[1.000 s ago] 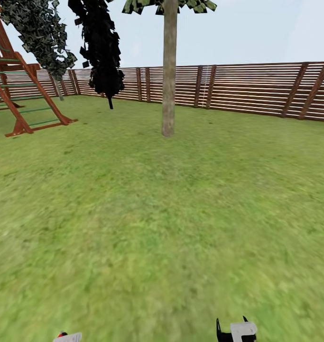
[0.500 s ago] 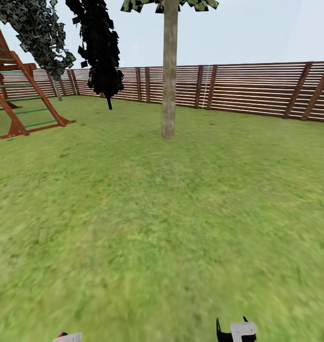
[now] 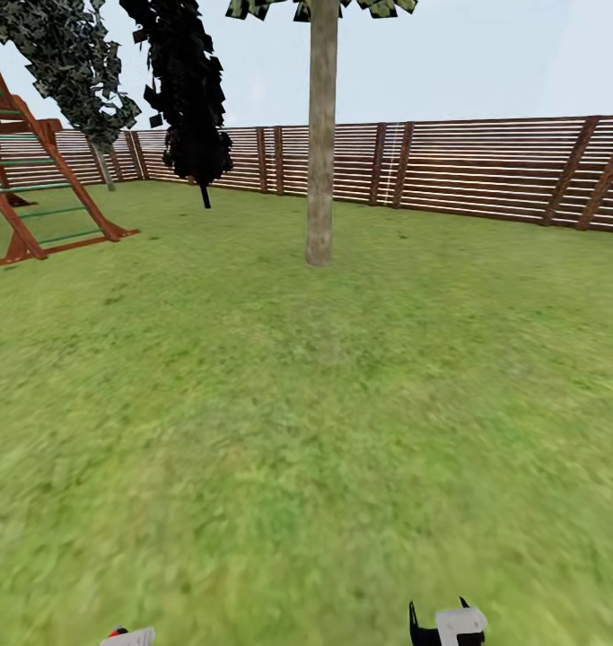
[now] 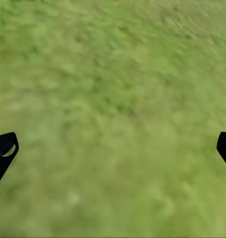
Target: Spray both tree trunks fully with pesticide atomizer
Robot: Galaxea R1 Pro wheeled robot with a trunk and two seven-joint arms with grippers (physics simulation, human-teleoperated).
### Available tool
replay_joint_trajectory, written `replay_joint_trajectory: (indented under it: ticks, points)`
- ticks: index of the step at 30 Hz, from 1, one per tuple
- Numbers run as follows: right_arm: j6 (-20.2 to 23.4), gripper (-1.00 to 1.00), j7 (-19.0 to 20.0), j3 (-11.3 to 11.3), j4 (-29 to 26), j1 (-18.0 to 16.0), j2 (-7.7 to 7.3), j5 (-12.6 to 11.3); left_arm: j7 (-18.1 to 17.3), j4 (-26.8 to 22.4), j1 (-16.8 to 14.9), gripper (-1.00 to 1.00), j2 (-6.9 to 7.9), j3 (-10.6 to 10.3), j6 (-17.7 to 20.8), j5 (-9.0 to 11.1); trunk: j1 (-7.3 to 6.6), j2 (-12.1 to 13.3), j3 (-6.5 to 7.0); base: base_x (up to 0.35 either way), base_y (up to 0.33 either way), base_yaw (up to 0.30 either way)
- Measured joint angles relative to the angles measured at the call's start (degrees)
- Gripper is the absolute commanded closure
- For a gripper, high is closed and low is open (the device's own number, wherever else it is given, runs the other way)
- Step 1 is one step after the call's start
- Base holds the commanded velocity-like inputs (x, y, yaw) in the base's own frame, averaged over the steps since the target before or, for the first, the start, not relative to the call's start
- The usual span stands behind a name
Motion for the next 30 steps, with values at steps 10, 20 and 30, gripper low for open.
replay_joint_trajectory:
  ticks: [10,20,30]
  points:
    - [0.0,-1.00,-0.1,-0.1,0.0,0.0,-0.33,0.0,0.0,0.0,0.0,1.00,0.00,0.0,0.0,0.0,0.00,0.0,0.00,0.340,0.000,0.000]
    - [0.0,-1.00,-0.1,-0.1,0.0,0.0,-0.35,0.0,0.0,0.0,0.0,1.00,0.00,0.0,0.0,0.0,0.00,0.0,0.00,0.340,0.000,0.000]
    - [0.0,-1.00,-0.1,-0.1,0.0,0.0,-0.35,0.0,0.0,0.0,0.0,1.00,0.00,0.0,0.0,0.0,0.00,0.0,0.00,0.339,0.000,0.000]
